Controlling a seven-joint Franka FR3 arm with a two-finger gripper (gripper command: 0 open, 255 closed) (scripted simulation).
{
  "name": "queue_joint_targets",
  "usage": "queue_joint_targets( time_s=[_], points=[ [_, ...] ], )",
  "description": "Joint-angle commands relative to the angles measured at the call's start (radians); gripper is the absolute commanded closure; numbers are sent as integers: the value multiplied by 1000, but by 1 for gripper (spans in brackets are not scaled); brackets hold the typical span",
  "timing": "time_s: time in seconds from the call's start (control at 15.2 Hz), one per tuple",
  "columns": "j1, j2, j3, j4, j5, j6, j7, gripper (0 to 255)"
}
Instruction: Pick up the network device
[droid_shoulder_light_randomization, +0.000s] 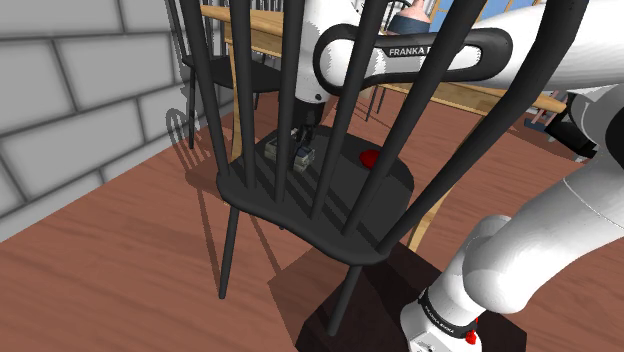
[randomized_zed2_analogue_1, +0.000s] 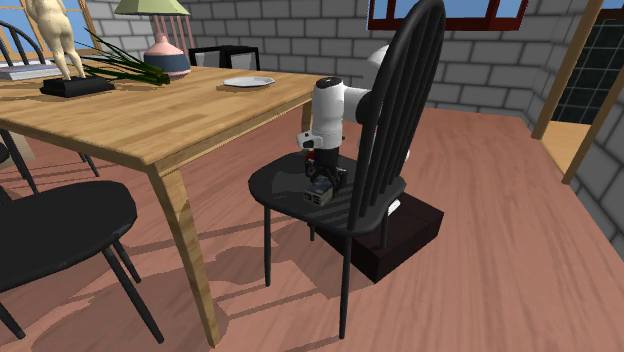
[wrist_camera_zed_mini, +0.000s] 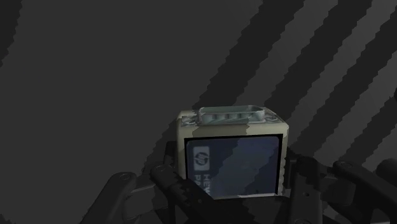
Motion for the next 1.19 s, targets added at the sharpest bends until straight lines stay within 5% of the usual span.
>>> queue_joint_targets(
  time_s=[0.0, 1.12],
  points=[
    [0, 5, 1, 4, -1, 0, 2, 255],
    [-3, 8, -4, 211, -4, -204, 3, 255]
  ],
)
